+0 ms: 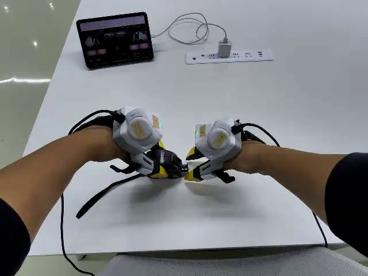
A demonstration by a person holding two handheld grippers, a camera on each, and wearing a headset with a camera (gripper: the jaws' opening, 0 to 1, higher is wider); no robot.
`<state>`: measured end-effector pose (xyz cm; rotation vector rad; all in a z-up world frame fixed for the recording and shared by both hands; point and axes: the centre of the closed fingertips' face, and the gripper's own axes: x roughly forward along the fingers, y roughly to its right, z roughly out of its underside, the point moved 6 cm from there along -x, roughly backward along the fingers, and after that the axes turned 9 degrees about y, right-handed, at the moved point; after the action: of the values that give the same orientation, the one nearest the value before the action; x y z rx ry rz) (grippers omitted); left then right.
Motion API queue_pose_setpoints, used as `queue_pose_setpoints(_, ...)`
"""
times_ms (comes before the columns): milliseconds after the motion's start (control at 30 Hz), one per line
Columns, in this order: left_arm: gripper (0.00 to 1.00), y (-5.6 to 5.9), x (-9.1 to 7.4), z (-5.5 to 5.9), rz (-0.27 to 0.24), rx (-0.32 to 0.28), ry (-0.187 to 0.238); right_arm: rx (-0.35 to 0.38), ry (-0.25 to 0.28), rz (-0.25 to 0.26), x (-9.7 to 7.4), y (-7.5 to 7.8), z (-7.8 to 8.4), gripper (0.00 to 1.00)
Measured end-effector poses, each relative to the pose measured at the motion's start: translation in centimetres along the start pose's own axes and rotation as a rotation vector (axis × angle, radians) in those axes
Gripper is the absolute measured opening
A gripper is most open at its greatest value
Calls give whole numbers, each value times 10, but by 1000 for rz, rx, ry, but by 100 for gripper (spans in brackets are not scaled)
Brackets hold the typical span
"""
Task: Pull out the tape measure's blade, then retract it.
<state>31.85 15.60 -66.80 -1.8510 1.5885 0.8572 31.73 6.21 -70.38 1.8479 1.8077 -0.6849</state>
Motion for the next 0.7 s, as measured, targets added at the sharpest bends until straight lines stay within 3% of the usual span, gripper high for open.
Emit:
queue_pose_setpoints(267,32,0,0,0,1,-3,4,-2,7,11,4,2,-1,15)
queue_pose_setpoints(633,32,-1,0,1,3,-5,14,-10,-5,-12,9,1,3,12)
queue_pose_setpoints(700,33,0,0,1,3,-5,14,16,0,-16,9,2,4,11)
